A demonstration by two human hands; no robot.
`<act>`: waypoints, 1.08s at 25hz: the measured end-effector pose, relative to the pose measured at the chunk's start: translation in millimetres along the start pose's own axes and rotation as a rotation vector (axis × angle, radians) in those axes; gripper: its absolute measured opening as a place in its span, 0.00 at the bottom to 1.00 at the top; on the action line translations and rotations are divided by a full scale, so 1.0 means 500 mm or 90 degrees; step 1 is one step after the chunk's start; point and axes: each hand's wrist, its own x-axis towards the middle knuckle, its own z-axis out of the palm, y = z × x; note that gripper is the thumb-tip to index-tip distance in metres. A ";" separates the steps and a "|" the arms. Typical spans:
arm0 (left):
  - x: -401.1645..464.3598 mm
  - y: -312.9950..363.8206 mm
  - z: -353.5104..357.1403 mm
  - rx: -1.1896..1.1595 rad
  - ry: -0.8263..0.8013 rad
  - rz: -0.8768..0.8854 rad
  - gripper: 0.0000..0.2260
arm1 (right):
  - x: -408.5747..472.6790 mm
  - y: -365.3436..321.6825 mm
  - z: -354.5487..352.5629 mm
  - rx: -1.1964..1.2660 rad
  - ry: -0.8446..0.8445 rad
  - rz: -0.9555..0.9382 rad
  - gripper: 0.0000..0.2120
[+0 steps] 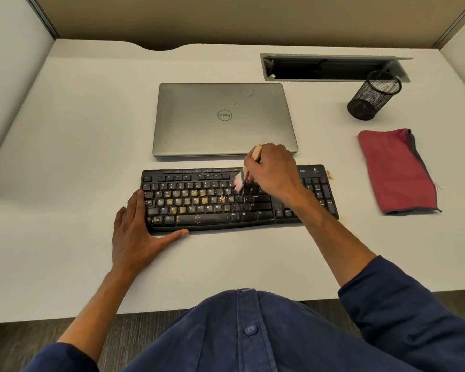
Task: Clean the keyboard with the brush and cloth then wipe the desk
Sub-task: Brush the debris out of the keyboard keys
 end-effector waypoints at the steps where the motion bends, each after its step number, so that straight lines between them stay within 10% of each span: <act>1: 0.000 0.000 0.000 0.000 0.000 -0.001 0.57 | 0.002 0.004 -0.002 -0.003 0.019 0.002 0.14; 22: -0.001 0.001 -0.002 -0.003 0.003 0.002 0.56 | -0.021 0.043 -0.037 0.040 -0.034 0.038 0.13; 27: -0.001 0.001 -0.001 -0.001 0.001 0.000 0.57 | -0.009 0.052 -0.044 -0.032 0.132 0.087 0.16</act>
